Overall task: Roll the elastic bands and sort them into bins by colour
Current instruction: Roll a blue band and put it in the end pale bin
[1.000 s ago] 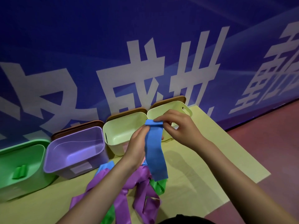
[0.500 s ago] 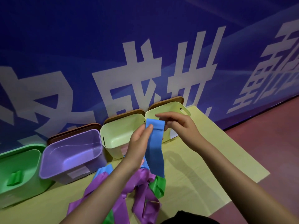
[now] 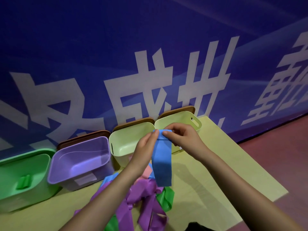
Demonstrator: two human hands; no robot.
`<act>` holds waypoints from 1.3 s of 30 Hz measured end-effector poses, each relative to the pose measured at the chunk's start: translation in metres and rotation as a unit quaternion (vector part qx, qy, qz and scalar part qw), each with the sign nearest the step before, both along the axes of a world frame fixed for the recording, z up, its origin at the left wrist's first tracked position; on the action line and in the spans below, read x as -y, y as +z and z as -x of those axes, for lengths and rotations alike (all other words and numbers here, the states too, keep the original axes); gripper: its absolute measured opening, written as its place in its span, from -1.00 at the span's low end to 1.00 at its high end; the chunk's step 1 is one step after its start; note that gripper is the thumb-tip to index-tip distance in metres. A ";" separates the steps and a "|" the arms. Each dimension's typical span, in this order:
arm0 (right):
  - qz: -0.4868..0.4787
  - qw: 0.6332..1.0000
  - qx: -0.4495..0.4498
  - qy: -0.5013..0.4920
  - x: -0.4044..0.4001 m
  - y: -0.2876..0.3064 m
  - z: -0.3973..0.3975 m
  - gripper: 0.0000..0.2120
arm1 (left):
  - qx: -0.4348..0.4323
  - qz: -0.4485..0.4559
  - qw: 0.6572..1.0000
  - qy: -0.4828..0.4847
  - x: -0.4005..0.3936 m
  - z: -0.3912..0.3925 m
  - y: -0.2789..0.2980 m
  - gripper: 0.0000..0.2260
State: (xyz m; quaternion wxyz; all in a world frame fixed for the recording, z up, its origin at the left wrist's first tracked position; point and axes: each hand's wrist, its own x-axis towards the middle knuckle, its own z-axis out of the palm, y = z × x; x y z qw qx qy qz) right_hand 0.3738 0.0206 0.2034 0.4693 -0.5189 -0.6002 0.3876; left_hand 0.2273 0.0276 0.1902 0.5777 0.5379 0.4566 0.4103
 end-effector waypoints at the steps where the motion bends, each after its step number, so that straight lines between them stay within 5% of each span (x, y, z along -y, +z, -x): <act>1: 0.000 1.000 0.003 0.003 0.000 0.001 0.000 -0.88 | 0.003 -0.001 1.000 0.001 -0.001 0.000 0.001 -0.73; 9: -0.009 1.000 0.002 -0.003 0.006 0.001 -0.003 -0.90 | 0.003 -0.017 1.000 0.025 0.002 -0.004 0.004 -0.76; 17: -0.056 0.998 0.001 -0.039 0.023 -0.012 -0.002 -0.85 | -0.038 -0.125 0.991 0.041 0.015 -0.013 -0.005 -0.72; 24: -0.058 0.995 -0.022 -0.078 0.033 -0.023 -0.012 -0.92 | 0.060 0.026 0.998 -0.014 0.018 -0.020 -0.010 -0.73; 31: -0.162 0.970 0.129 -0.125 0.038 -0.030 -0.023 -0.92 | 0.051 0.101 0.992 -0.054 0.018 -0.019 -0.016 -0.82; 39: -0.308 0.879 0.360 -0.053 0.036 -0.031 -0.032 -0.76 | 0.144 0.193 0.968 -0.067 0.013 -0.009 -0.011 -0.71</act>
